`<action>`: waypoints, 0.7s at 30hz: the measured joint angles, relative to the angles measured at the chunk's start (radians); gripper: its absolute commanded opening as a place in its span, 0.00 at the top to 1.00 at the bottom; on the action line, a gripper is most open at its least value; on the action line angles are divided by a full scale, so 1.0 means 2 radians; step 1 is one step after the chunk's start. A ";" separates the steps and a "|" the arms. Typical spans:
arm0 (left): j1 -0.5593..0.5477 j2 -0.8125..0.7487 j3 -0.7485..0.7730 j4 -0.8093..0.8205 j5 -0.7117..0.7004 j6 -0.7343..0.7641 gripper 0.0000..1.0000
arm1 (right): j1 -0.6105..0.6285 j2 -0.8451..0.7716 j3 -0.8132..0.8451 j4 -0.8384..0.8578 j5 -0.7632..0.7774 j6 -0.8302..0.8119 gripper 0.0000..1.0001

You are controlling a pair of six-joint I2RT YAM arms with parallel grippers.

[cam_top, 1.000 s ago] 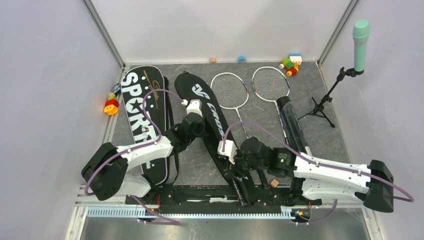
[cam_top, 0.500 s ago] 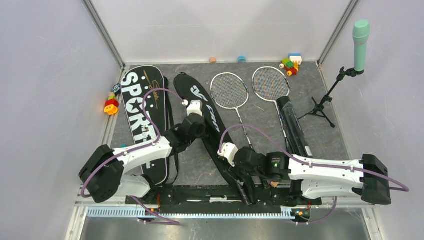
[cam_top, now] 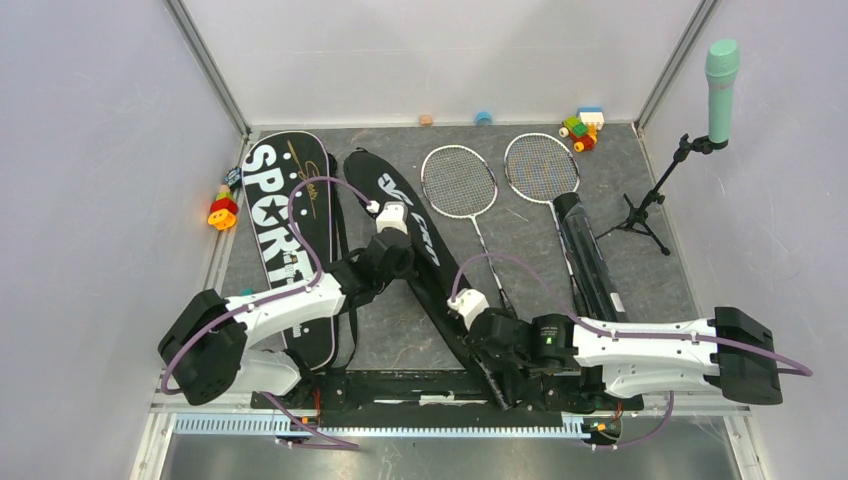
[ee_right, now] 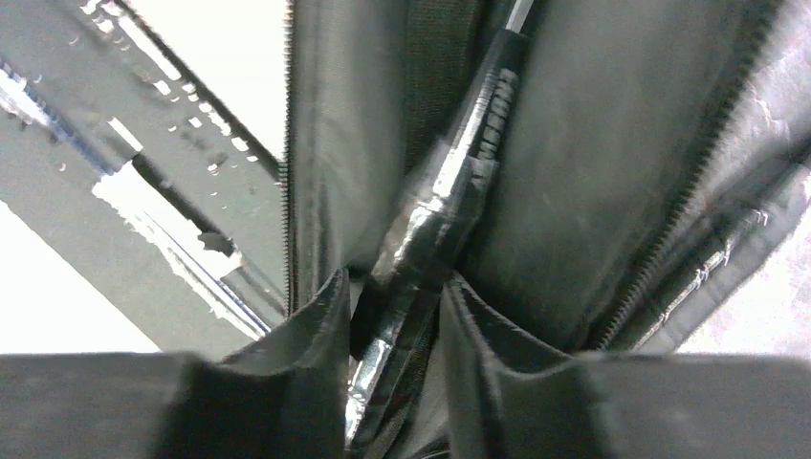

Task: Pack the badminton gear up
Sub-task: Adjust the racket bag at the center of the board.

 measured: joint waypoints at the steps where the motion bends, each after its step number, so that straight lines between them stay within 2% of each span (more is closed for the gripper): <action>1: 0.000 0.000 0.000 0.000 0.000 0.000 0.98 | 0.002 0.000 -0.002 -0.003 0.008 0.006 0.97; 3: 0.000 -0.001 0.001 -0.002 0.000 0.000 0.98 | 0.001 0.000 -0.005 -0.016 0.034 0.040 1.00; 10: 0.001 -0.013 0.001 -0.013 0.018 0.002 0.98 | 0.004 -0.012 -0.009 -0.010 0.105 0.031 1.00; 16: 0.009 -0.029 0.001 -0.004 0.045 0.004 0.98 | -0.001 -0.011 -0.028 0.054 0.183 -0.030 1.00; 21: 0.017 -0.048 0.001 0.005 0.059 0.004 0.98 | -0.046 0.012 -0.054 0.141 0.213 -0.106 1.00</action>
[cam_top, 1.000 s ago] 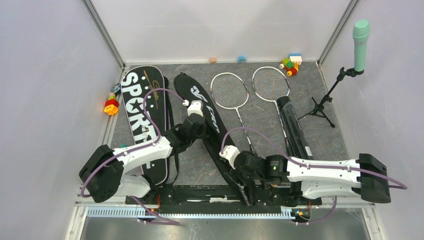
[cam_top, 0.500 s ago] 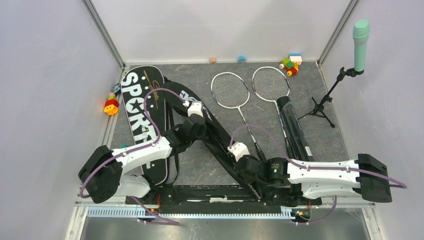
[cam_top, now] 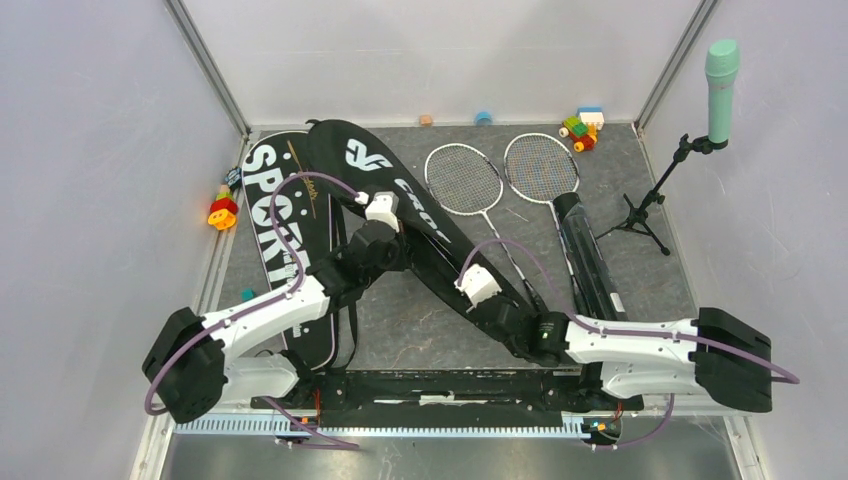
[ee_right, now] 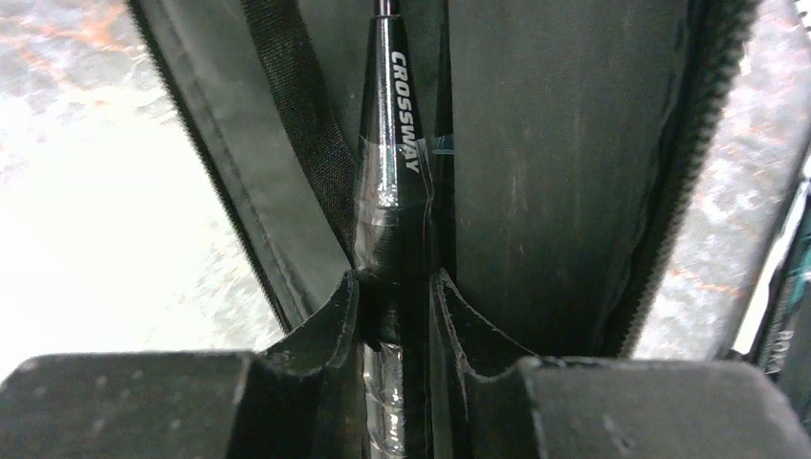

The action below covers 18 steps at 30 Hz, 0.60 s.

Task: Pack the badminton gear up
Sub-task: Adjust the racket bag at the center of the board.

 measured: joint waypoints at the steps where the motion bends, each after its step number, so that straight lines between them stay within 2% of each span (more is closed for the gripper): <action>1: 0.000 -0.005 0.000 0.000 0.000 0.000 0.98 | -0.011 0.008 -0.004 0.018 0.002 -0.016 0.98; 2: 0.000 -0.010 0.000 0.000 -0.002 0.000 0.98 | -0.020 0.013 -0.007 0.037 0.006 -0.032 0.88; 4: 0.002 -0.018 0.000 -0.003 -0.006 0.000 0.98 | -0.029 0.016 -0.012 0.061 0.008 -0.052 0.60; 6: 0.002 -0.021 0.002 -0.014 -0.013 0.000 0.98 | -0.031 0.016 -0.016 0.072 0.009 -0.059 0.47; 11: -0.012 -0.020 0.012 -0.064 -0.009 0.001 0.98 | -0.047 -0.014 -0.017 0.084 0.017 -0.056 0.30; 18: -0.014 -0.009 0.022 -0.104 0.000 0.001 0.98 | -0.049 -0.109 0.020 0.064 -0.068 -0.099 0.13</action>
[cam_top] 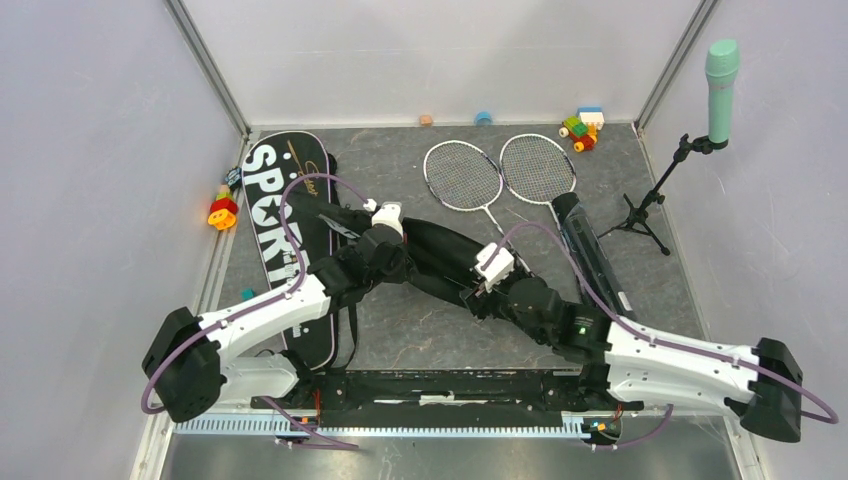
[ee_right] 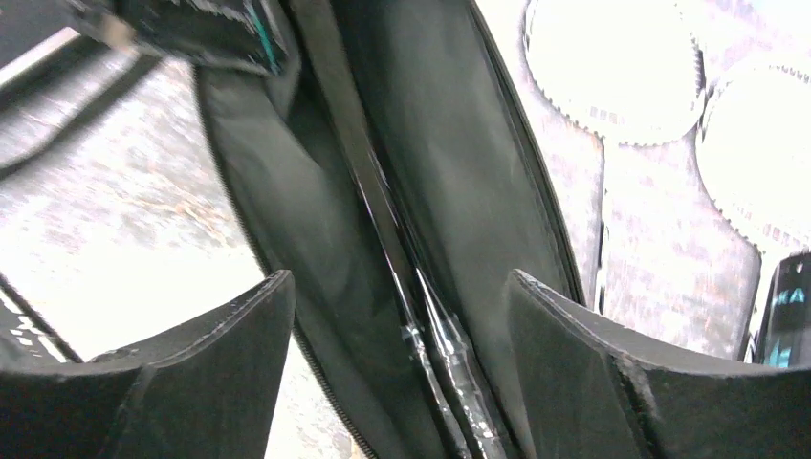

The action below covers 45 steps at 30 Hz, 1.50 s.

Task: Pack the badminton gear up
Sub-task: Adjust the racket bag at the center of the board.

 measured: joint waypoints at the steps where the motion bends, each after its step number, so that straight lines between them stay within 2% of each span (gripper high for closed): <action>1: 0.000 0.000 0.002 -0.003 -0.001 0.000 0.98 | 0.000 -0.011 0.007 -0.004 -0.011 -0.008 0.11; 5: 0.002 0.000 0.004 -0.006 -0.002 0.000 0.98 | 0.000 -0.038 0.025 -0.010 -0.019 -0.035 0.02; 10: 0.002 0.000 0.004 -0.007 -0.002 0.000 0.98 | -0.015 -0.025 0.025 -0.024 0.029 -0.046 0.02; 16: 0.003 0.000 0.004 -0.006 -0.002 0.000 0.98 | -0.090 0.062 0.043 -0.021 0.012 -0.062 0.02; 18: 0.003 -0.001 0.004 -0.006 -0.002 0.000 0.98 | -0.115 0.099 0.058 -0.015 -0.010 -0.071 0.05; 21: 0.003 -0.004 0.000 -0.005 -0.003 0.000 0.98 | -0.145 0.146 0.077 -0.006 -0.054 -0.080 0.15; 23: 0.003 -0.010 -0.005 -0.004 -0.005 0.000 0.98 | -0.161 0.171 0.082 0.003 -0.086 -0.084 0.29; 26: 0.003 -0.019 -0.013 -0.004 -0.009 0.000 0.98 | -0.176 0.196 0.083 0.018 -0.131 -0.093 0.78; 27: 0.003 -0.022 -0.015 -0.004 -0.011 0.000 0.98 | -0.180 0.200 0.083 0.021 -0.143 -0.097 0.87; 28: 0.003 -0.024 -0.017 -0.004 -0.012 0.000 0.98 | -0.184 0.203 0.084 0.023 -0.157 -0.097 0.91; 30: 0.003 -0.028 -0.022 -0.004 -0.016 0.000 0.98 | -0.192 0.205 0.089 0.023 -0.181 -0.103 0.86; 31: 0.003 -0.031 -0.025 -0.004 -0.018 0.000 0.98 | -0.196 0.205 0.094 0.022 -0.192 -0.106 0.77; 32: 0.003 -0.033 -0.027 -0.004 -0.021 0.000 0.98 | -0.198 0.205 0.098 0.022 -0.200 -0.110 0.66; 34: 0.003 -0.036 -0.032 -0.002 -0.025 0.000 0.98 | -0.202 0.204 0.107 0.022 -0.208 -0.116 0.31; 35: 0.003 -0.037 -0.034 -0.002 -0.026 0.000 0.98 | -0.204 0.203 0.113 0.020 -0.209 -0.123 0.20; 38: 0.003 -0.040 -0.036 -0.002 -0.028 -0.001 0.98 | -0.207 0.194 0.131 0.007 -0.216 -0.135 0.18; 41: 0.003 -0.041 -0.036 -0.001 -0.031 -0.004 0.98 | -0.208 0.166 0.129 -0.008 -0.239 -0.141 0.20; 45: 0.003 -0.041 -0.036 0.001 -0.034 -0.006 0.98 | -0.207 0.093 0.084 0.012 -0.337 -0.140 0.22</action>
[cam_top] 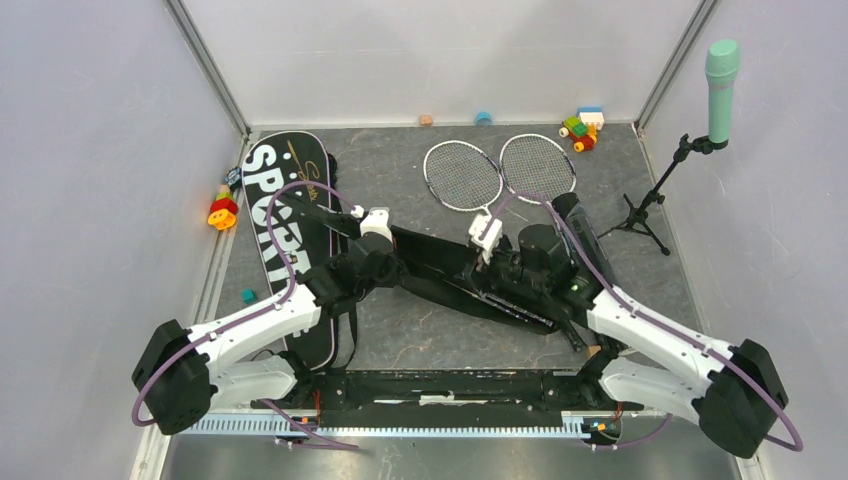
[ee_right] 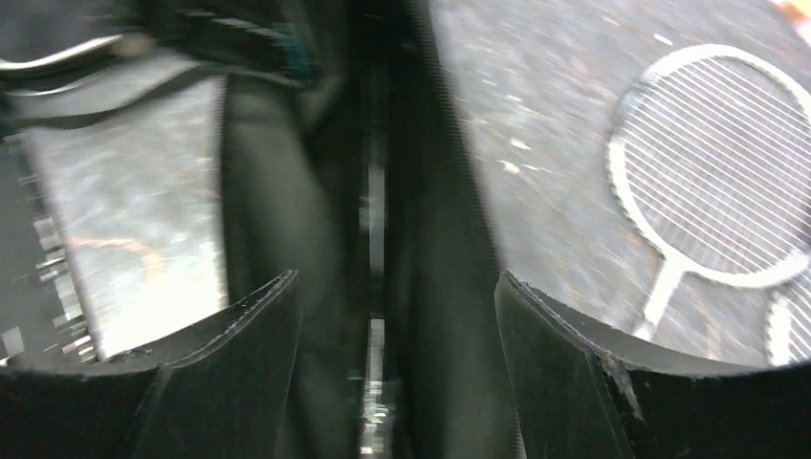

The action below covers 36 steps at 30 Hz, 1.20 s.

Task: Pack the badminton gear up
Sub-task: Adjust the racket bag at the center of the board.

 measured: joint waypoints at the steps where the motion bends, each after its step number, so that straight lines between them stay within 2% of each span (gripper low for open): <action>1: 0.000 0.000 0.000 0.001 -0.001 0.000 0.98 | 0.003 -0.012 -0.011 0.008 -0.026 0.001 0.22; 3: 0.000 0.000 0.000 0.002 -0.003 -0.001 0.98 | 0.016 -0.021 -0.028 0.023 -0.076 0.001 0.23; 6: 0.000 0.000 0.000 0.007 -0.003 -0.002 0.98 | 0.040 0.017 -0.030 0.040 -0.105 0.003 0.23; 9: 0.000 0.000 0.000 0.008 -0.003 -0.002 0.98 | 0.054 0.087 -0.019 0.053 -0.091 0.005 0.24; 15: 0.000 0.000 0.000 0.009 -0.003 -0.002 0.98 | 0.055 0.155 0.000 0.097 -0.047 0.010 0.34; 19: 0.000 0.000 -0.001 0.010 -0.007 -0.002 0.98 | 0.055 0.161 0.001 0.114 -0.031 0.013 0.34; 22: 0.000 0.000 -0.001 0.011 -0.007 -0.002 0.98 | 0.056 0.158 0.001 0.120 -0.028 0.013 0.38; 30: 0.001 0.000 -0.004 0.020 -0.007 -0.002 0.98 | 0.056 0.149 0.015 0.134 -0.062 0.031 0.23; 36: 0.001 0.000 -0.005 0.019 -0.007 -0.002 0.98 | 0.056 0.183 0.054 0.162 -0.064 0.038 0.25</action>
